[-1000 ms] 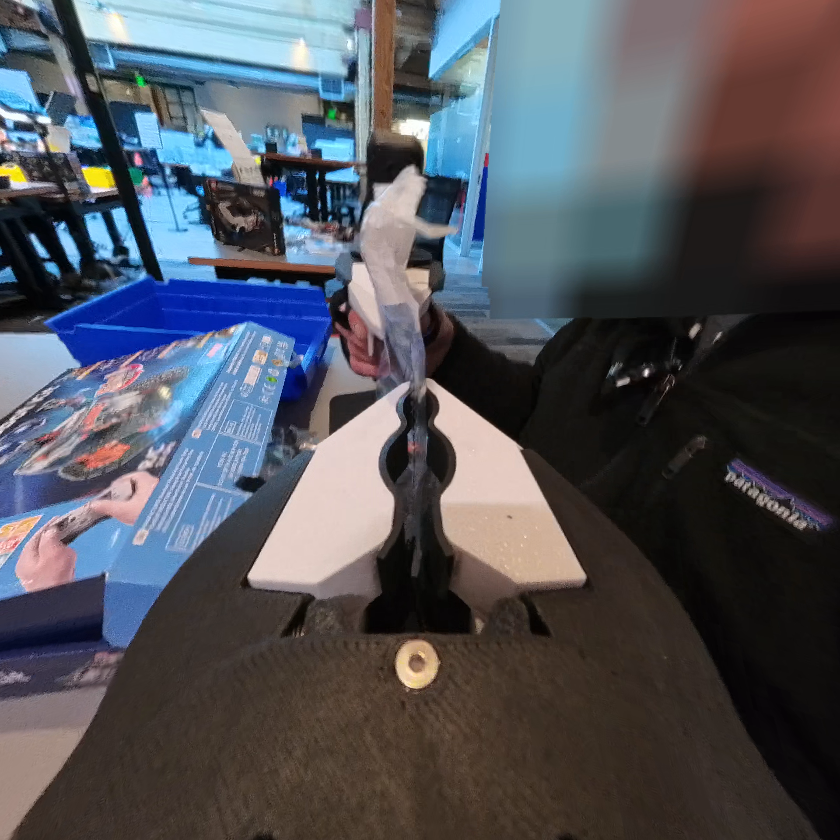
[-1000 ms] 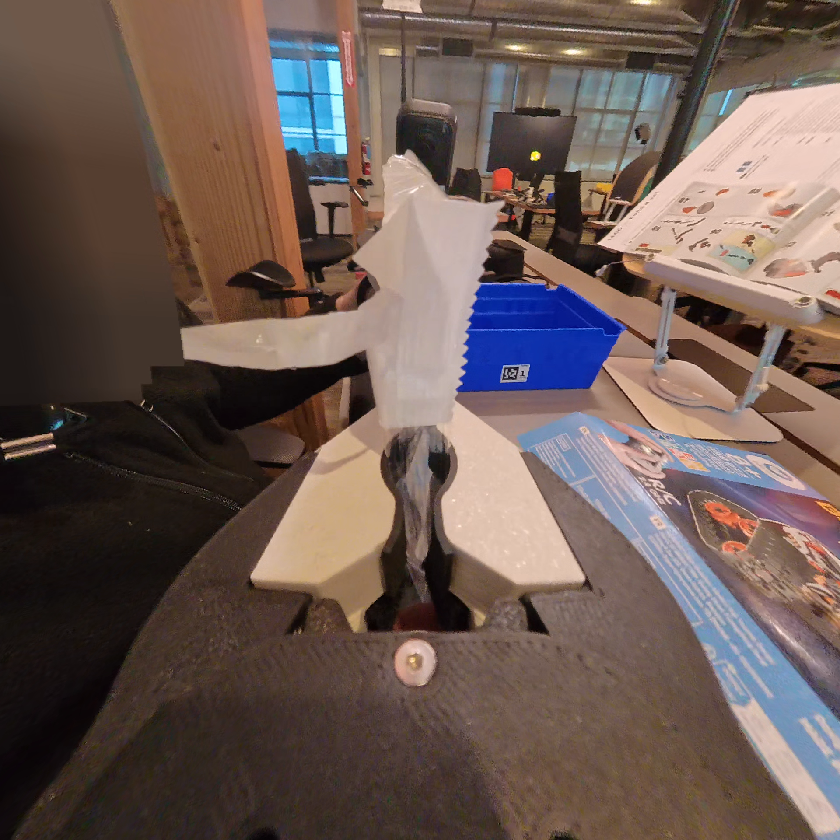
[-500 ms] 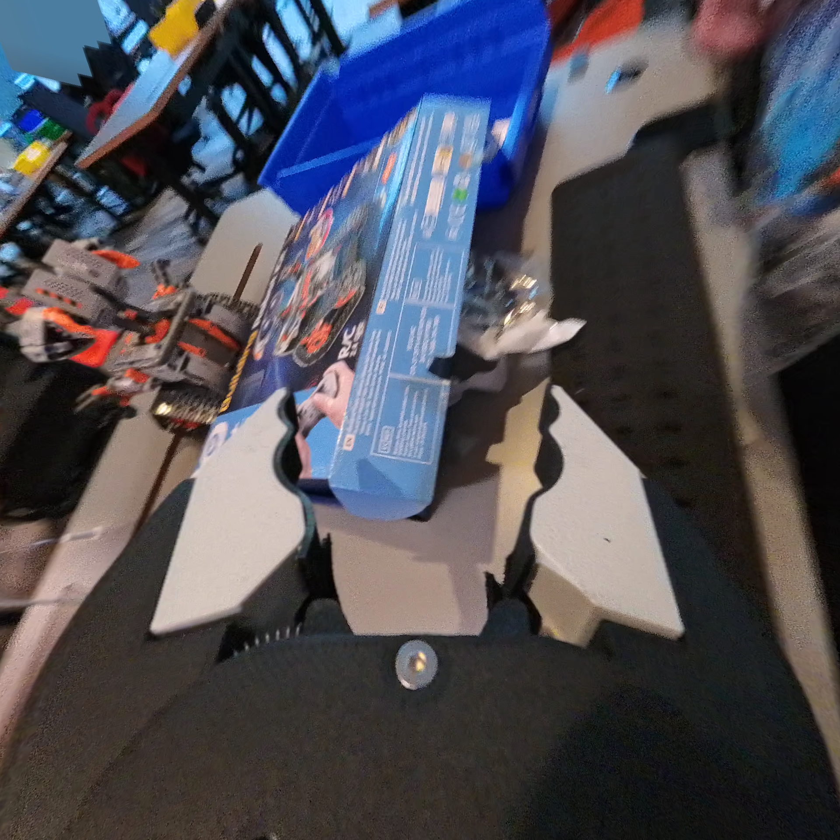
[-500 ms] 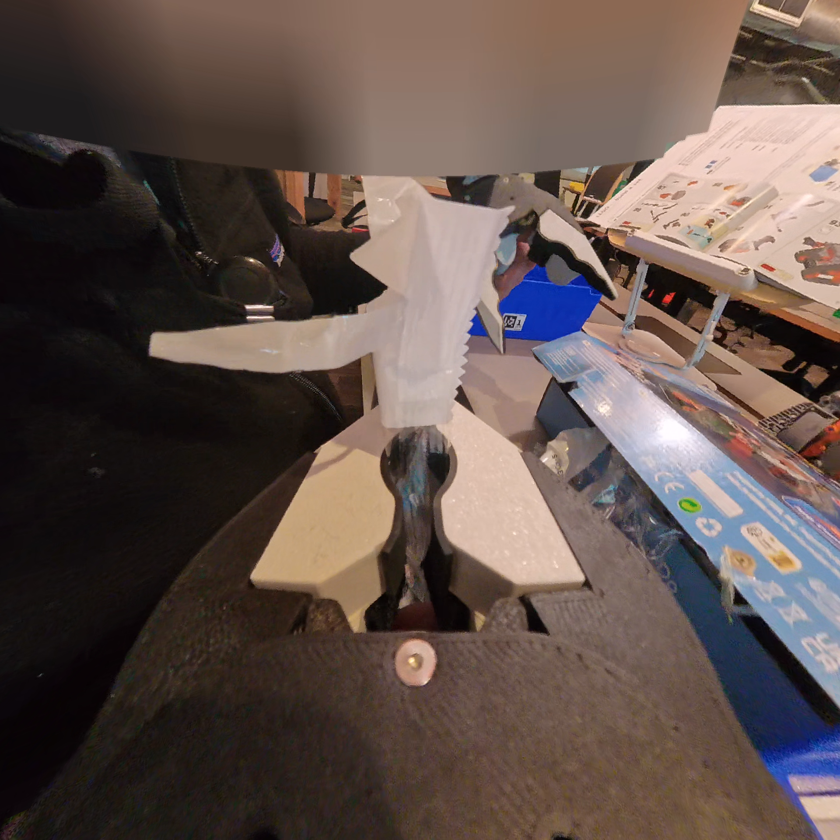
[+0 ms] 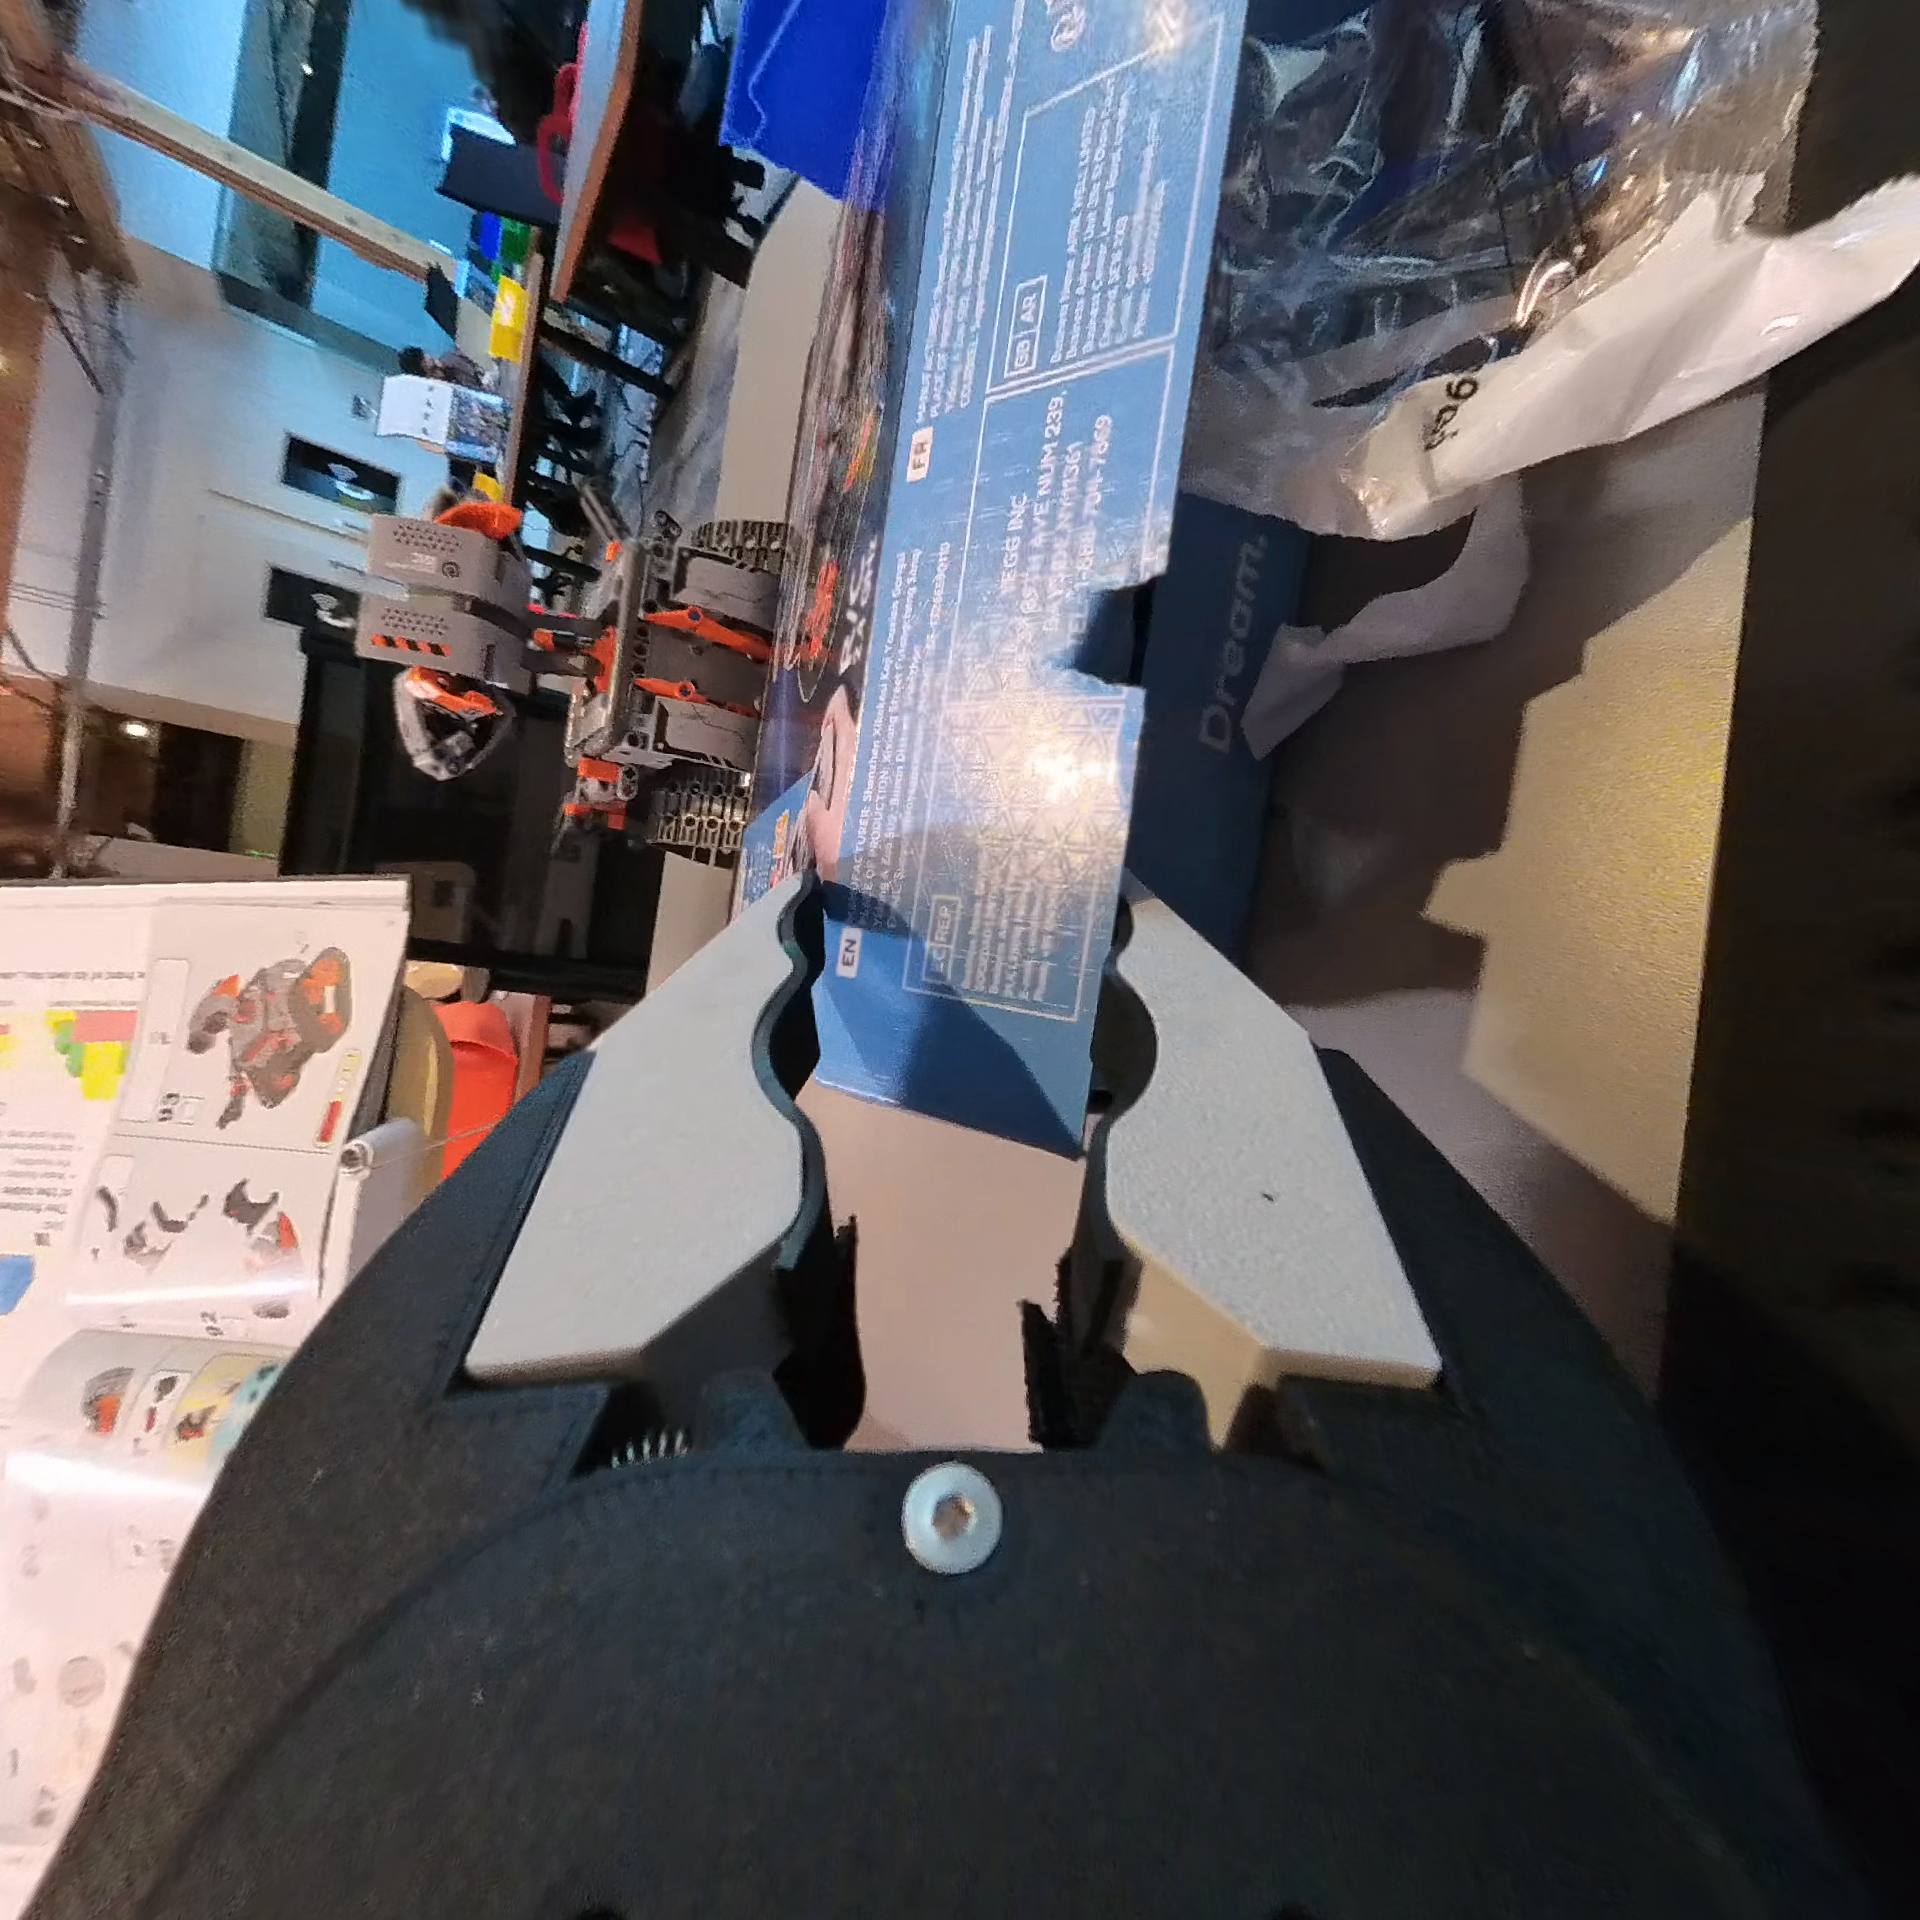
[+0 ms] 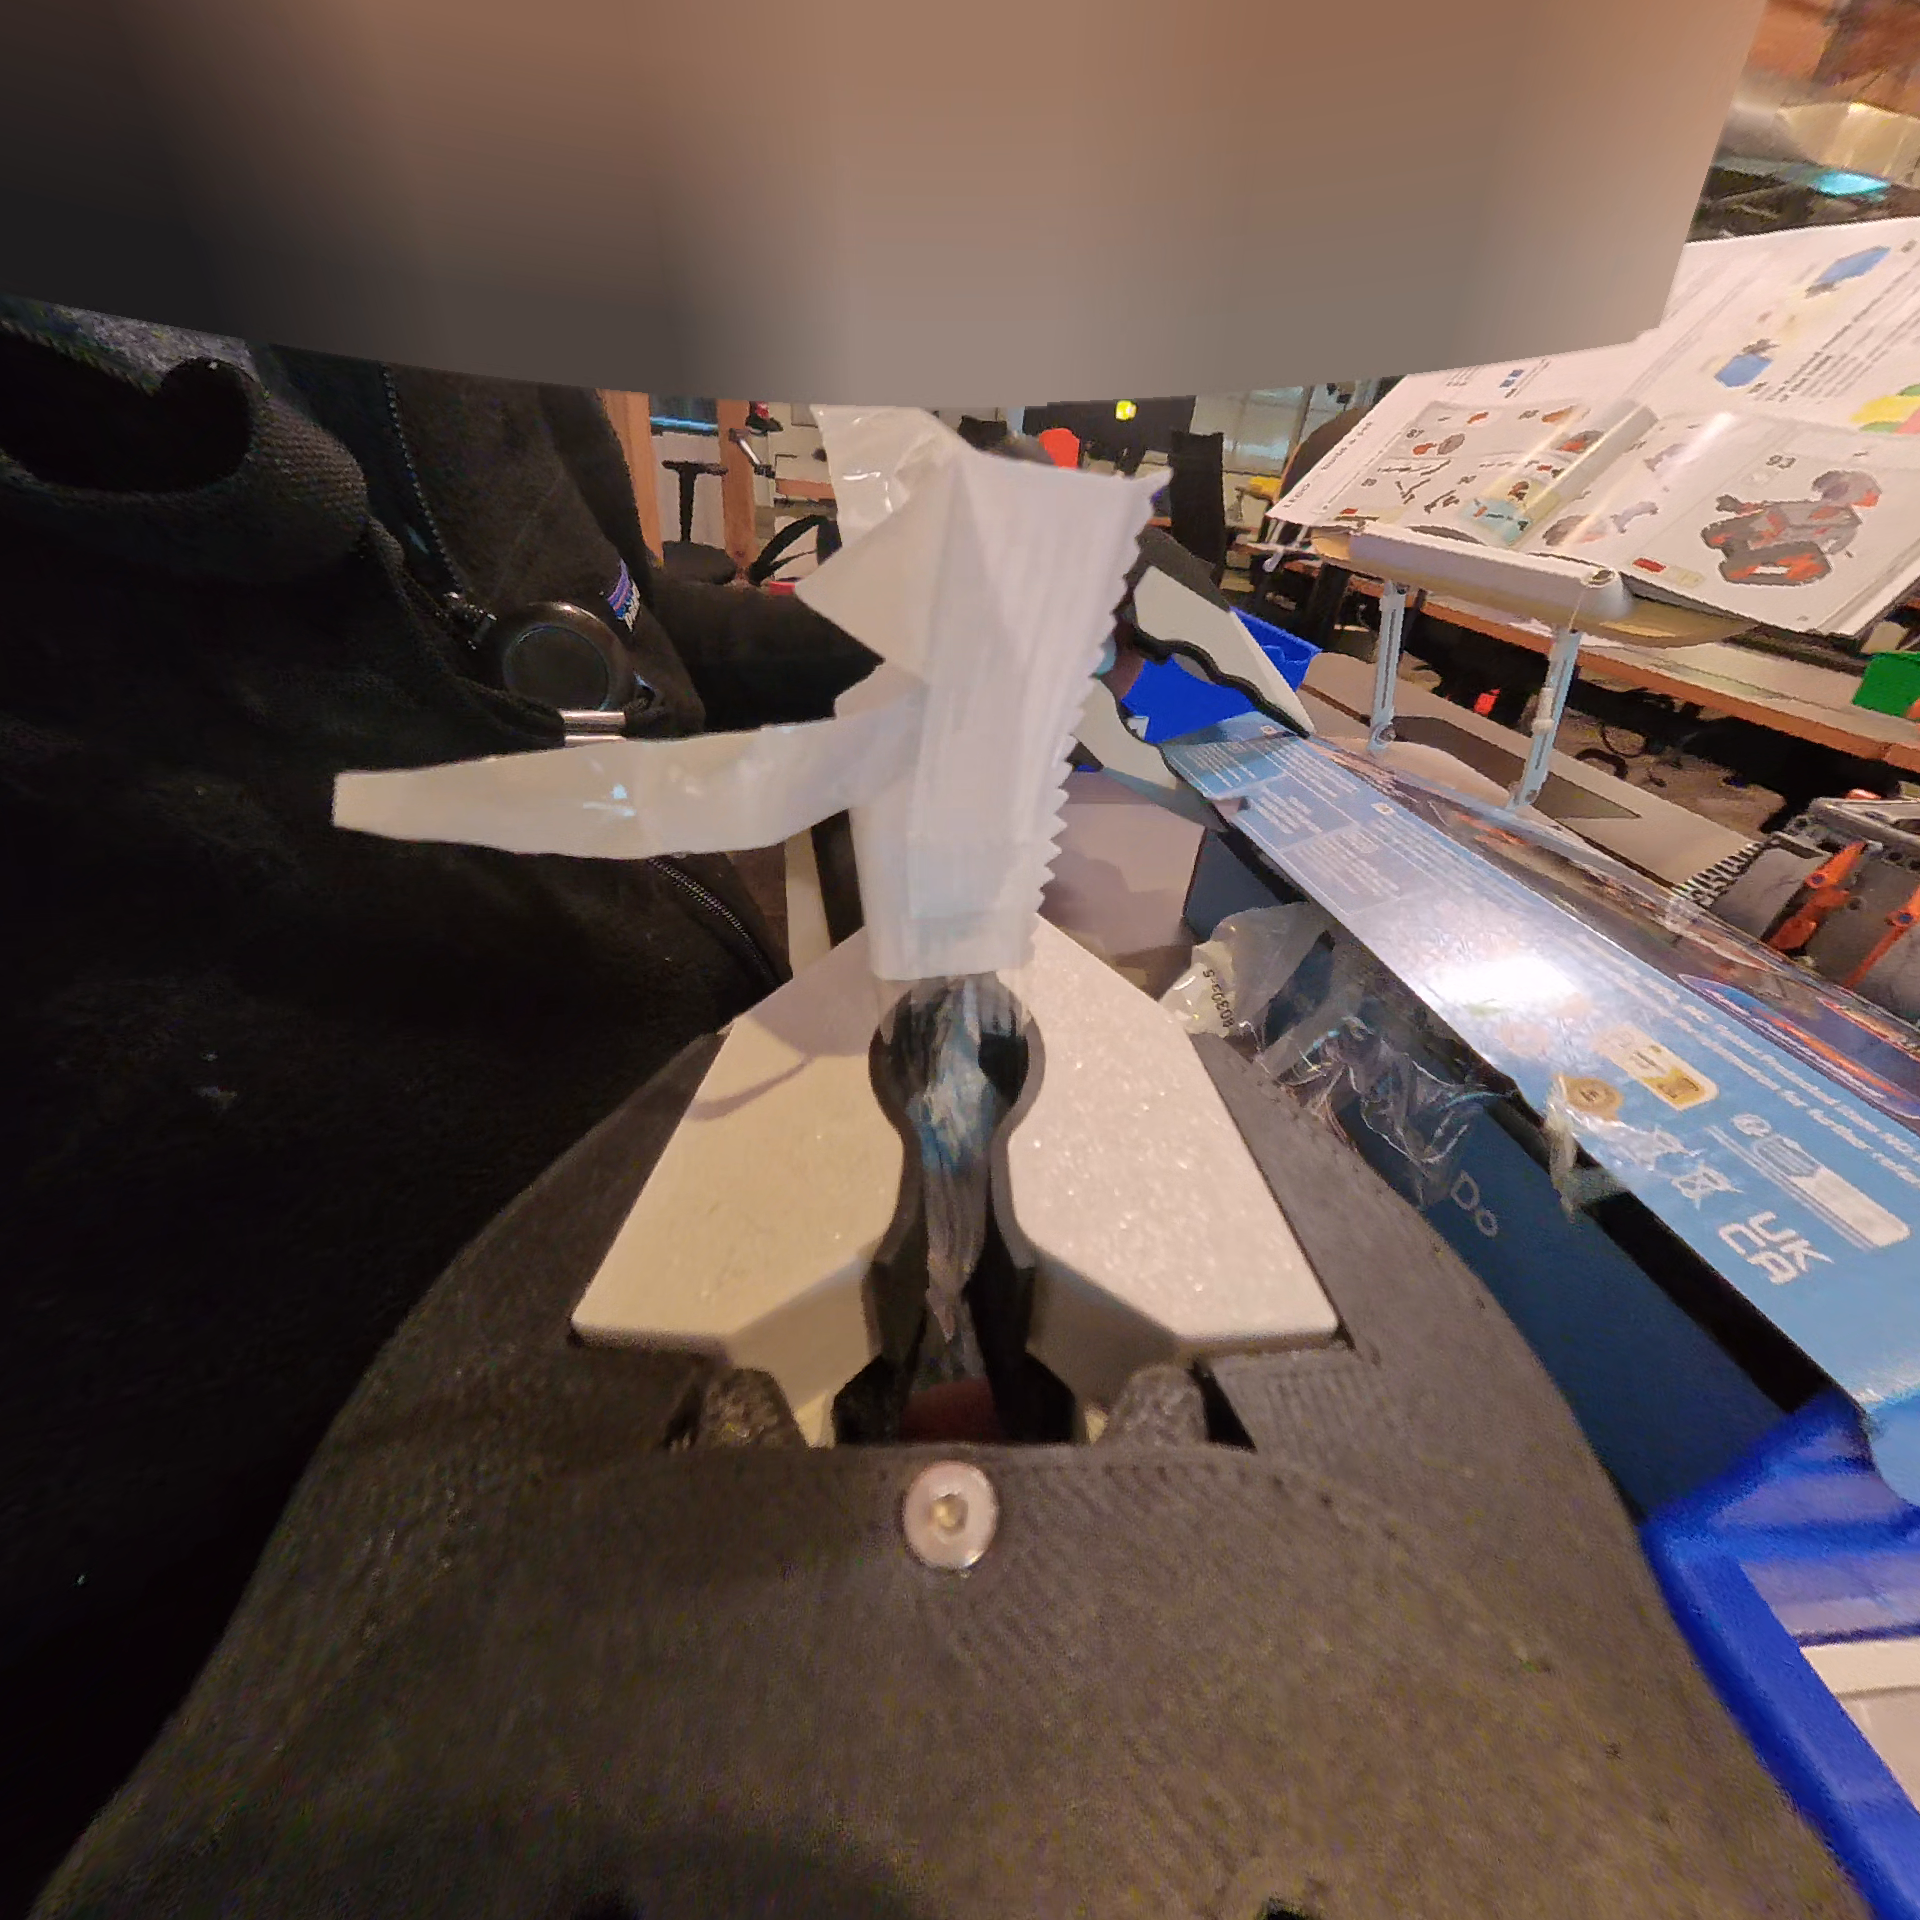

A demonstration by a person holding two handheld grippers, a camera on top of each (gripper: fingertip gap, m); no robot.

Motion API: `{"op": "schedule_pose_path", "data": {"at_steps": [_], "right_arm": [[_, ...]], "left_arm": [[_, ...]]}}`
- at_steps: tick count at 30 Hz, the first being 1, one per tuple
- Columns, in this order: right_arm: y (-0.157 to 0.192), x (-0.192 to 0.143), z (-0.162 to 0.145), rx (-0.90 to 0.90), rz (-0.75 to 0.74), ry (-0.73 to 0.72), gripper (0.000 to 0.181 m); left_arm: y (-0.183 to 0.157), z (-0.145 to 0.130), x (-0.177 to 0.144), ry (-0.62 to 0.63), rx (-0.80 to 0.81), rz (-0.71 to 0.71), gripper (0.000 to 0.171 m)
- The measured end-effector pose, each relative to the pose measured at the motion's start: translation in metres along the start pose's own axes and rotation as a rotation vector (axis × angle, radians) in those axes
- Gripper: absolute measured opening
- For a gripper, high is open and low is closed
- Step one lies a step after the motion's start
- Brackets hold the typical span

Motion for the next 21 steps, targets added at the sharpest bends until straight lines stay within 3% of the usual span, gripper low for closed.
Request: {"op": "schedule_pose_path", "data": {"at_steps": [5,9,21], "right_arm": [[-0.006,-0.005,-0.006,0.016,-0.029,0.002,0.0],[-0.012,-0.008,-0.004,0.021,-0.048,-0.008,0.0],[-0.062,-0.003,0.03,0.075,-0.135,0.021,0.0]], "left_arm": [[0.021,0.013,-0.014,-0.077,-0.085,-0.007,0.027],[0.057,0.027,-0.024,-0.113,-0.143,0.038,0.01],[0.168,0.037,-0.019,-0.032,-0.258,-0.02,0.003]]}}
Point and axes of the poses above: each gripper's, where its closed fingertips meet, x out along the fingers, z out of its top, y = z × x across the jaws, the point moved 2 cm from there along -x, back along the fingers, and after that the axes turned 4 degrees about -z, right-handed, at the moved point
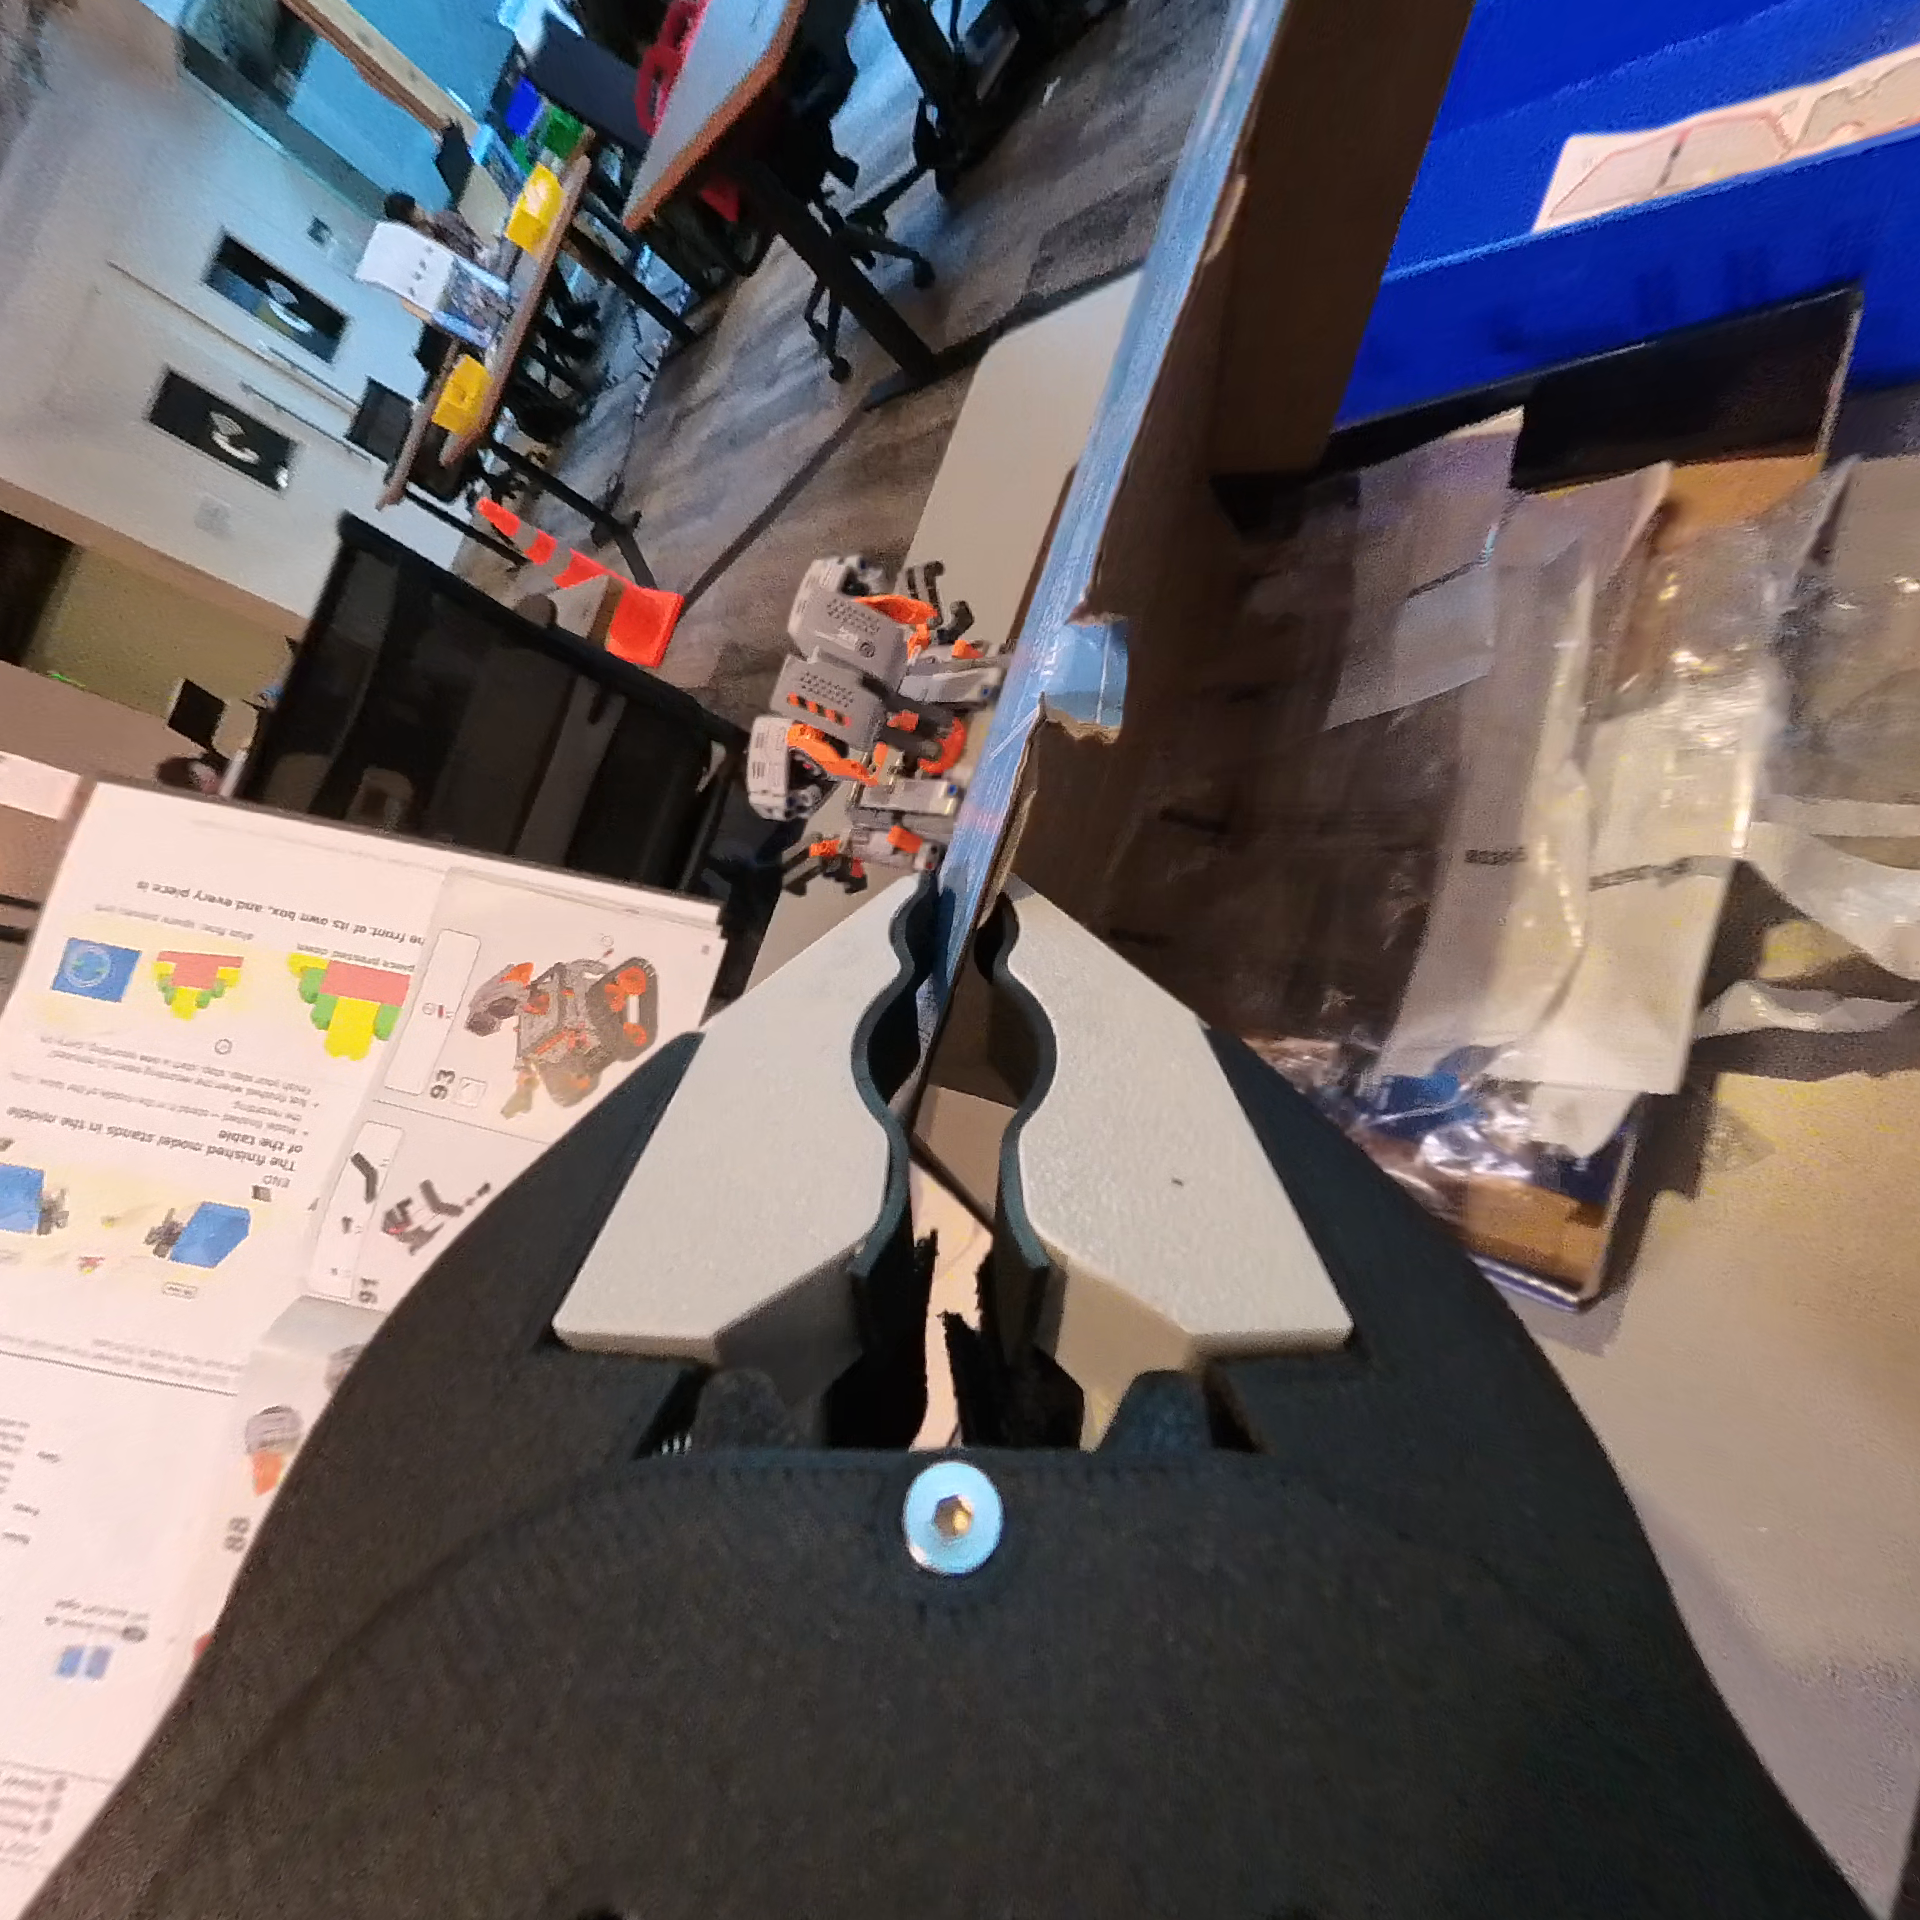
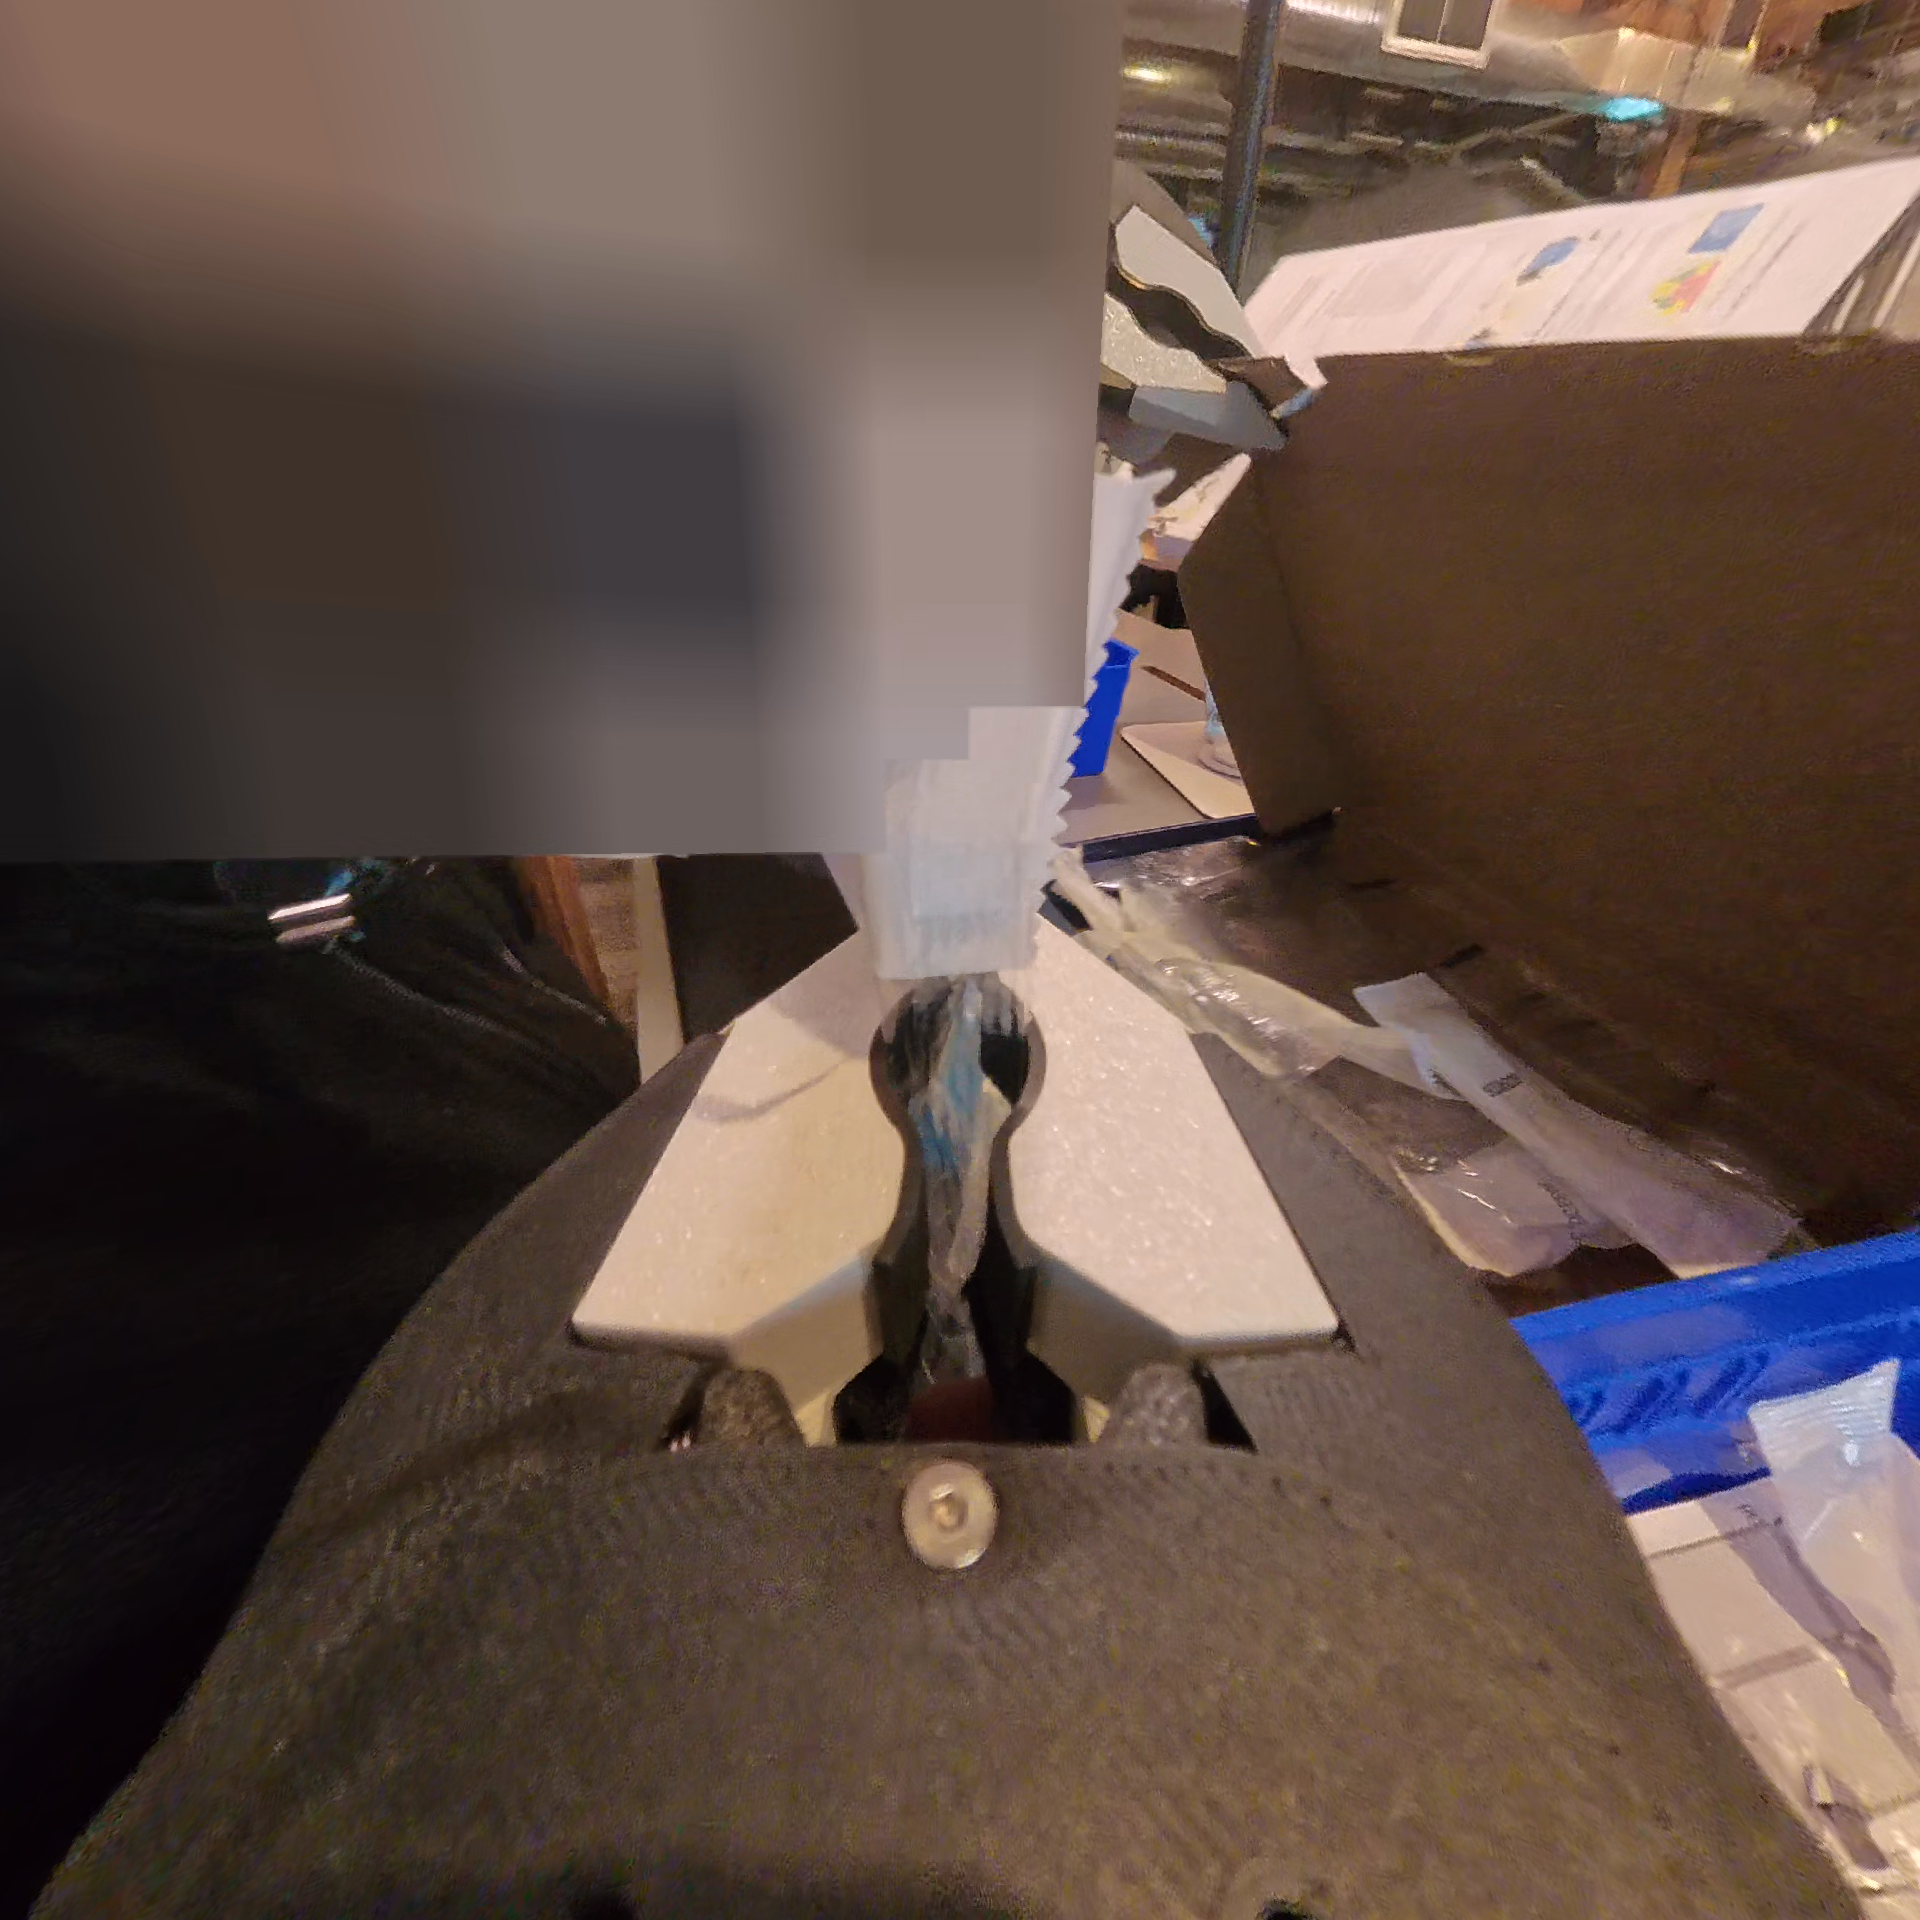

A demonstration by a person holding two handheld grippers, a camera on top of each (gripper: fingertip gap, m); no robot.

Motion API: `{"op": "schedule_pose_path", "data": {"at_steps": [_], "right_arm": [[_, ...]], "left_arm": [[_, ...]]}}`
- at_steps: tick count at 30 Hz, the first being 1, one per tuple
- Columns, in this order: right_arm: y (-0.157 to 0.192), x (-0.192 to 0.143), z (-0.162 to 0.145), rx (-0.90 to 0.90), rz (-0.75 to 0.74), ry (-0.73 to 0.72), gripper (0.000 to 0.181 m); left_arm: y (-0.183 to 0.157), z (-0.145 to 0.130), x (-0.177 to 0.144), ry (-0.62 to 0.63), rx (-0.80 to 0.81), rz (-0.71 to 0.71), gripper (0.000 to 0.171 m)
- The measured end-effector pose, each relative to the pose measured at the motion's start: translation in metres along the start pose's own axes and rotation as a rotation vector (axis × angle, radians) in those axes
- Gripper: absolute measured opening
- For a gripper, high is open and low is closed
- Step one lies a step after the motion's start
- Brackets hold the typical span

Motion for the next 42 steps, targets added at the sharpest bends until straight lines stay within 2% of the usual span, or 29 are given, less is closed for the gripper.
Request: {"op": "schedule_pose_path", "data": {"at_steps": [7,11,15,18,19,20,21,24,26,29,31,33,34,37,39,41,42], "right_arm": [[-0.057,0.047,0.031,0.136,0.039,0.103,0.0],[-0.09,0.085,0.031,0.235,0.087,0.213,0.0],[-0.112,0.124,0.009,0.38,0.121,0.333,0.0],[-0.152,0.14,-0.03,0.387,-0.07,0.49,0.0],[-0.168,0.138,-0.045,0.369,-0.163,0.563,0.002],[-0.181,0.134,-0.056,0.336,-0.253,0.634,0.022],[-0.189,0.129,-0.06,0.296,-0.326,0.675,0.031],[-0.2,0.114,-0.053,0.135,-0.465,0.737,0.035],[-0.187,0.109,-0.039,0.026,-0.462,0.744,0.043],[-0.175,0.104,-0.033,-0.091,-0.476,0.774,0.032],[-0.186,0.104,-0.046,-0.077,-0.477,0.835,0.025],[-0.197,0.116,-0.054,-0.032,-0.429,0.822,0.027],[-0.21,0.118,-0.062,-0.048,-0.455,0.852,0.031],[-0.24,0.104,-0.09,-0.109,-0.556,1.086,0.073],[-0.249,0.09,-0.089,-0.183,-0.603,1.155,0.077],[-0.249,0.077,-0.079,-0.197,-0.63,1.171,0.096],[-0.245,0.074,-0.072,-0.209,-0.627,1.163,0.09]], "left_arm": [[0.044,0.007,0.017,0.053,-0.021,-0.077,0.002],[0.057,0.008,0.029,0.074,-0.021,-0.116,0.002],[0.067,0.008,0.034,0.084,-0.021,-0.146,0.002],[0.07,0.007,0.036,0.088,-0.016,-0.148,0.002],[0.07,0.007,0.035,0.09,-0.015,-0.154,0.002],[0.069,0.007,0.035,0.091,-0.013,-0.16,0.002],[0.069,0.007,0.035,0.092,-0.008,-0.163,0.002],[0.067,0.006,0.034,0.094,0.007,-0.17,0.002],[0.067,0.006,0.034,0.099,0.011,-0.171,0.002],[0.067,0.007,0.034,0.106,0.029,-0.168,0.002],[0.066,0.007,0.034,0.108,0.036,-0.168,0.002],[0.067,0.008,0.035,0.115,0.042,-0.164,0.001],[0.067,0.008,0.036,0.117,0.043,-0.162,0.001],[0.068,0.008,0.036,0.124,0.044,-0.161,0.001],[0.067,0.007,0.036,0.127,0.047,-0.163,0.001],[0.067,0.007,0.035,0.129,0.051,-0.164,0.001],[0.067,0.007,0.035,0.129,0.052,-0.165,0.001]]}}
Point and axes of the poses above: each gripper's, where its closed fingertips meet, x out along the fingers, z out of its top, y = z × x across the jaws, the point moved 2 cm from there along -x, back along the fingers, and after that the axes turned 4 degrees about -z, right-handed, at the moved point
